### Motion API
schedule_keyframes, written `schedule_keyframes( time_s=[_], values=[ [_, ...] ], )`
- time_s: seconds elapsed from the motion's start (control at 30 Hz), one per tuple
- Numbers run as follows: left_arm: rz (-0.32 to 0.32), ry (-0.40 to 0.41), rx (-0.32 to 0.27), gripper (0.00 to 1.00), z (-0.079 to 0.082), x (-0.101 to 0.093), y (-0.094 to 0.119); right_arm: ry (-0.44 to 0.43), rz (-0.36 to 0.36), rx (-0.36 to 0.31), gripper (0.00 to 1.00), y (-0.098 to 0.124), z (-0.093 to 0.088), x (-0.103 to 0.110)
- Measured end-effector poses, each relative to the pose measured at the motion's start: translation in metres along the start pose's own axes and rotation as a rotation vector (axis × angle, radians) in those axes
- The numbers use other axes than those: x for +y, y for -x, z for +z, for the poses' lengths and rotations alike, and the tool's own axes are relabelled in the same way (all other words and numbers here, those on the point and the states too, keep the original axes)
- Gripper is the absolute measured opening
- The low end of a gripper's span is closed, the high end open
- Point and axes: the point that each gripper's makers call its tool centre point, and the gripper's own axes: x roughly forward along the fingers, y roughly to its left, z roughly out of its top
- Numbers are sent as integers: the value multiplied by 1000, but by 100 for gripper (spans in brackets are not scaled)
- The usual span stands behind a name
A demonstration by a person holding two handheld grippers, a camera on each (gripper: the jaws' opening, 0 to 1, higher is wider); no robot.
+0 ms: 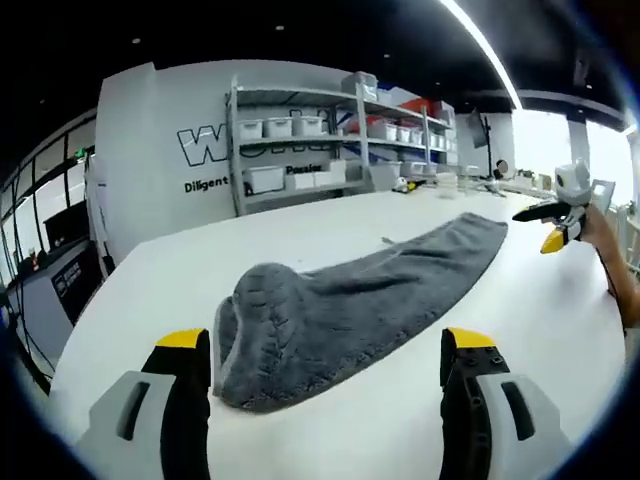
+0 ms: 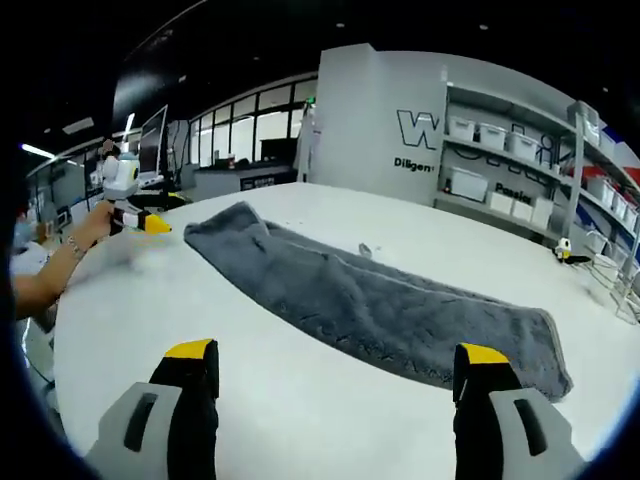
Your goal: Open the folded towel by lifting each exposed corner and separating the folded layers until the towel lies flat within the target outline without major curled edges
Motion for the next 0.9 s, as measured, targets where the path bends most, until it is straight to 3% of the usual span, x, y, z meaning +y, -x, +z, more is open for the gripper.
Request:
schedule_keyframes(
  time_s=[0.17, 0.23, 0.57, 0.67, 0.9],
  values=[
    [17, 32, -8, 89, 10, 15, -13, 9, 13, 6, 99, -3, -1, 3],
    [0, 92, -19, 87, 15, 16, -17, 12, 18, 5, 99, -3, 0, 4],
    [37, 52, 2, 76, 22, 34, -41, 0, 18, 8, 99, -6, -3, 5],
    [88, 22, 3, 73, 24, 44, -47, 5, 22, 9, 99, -6, -3, 7],
    [110, 54, 6, 54, 24, 56, -67, 1, 41, 29, 99, -12, -8, 12]
  ],
)
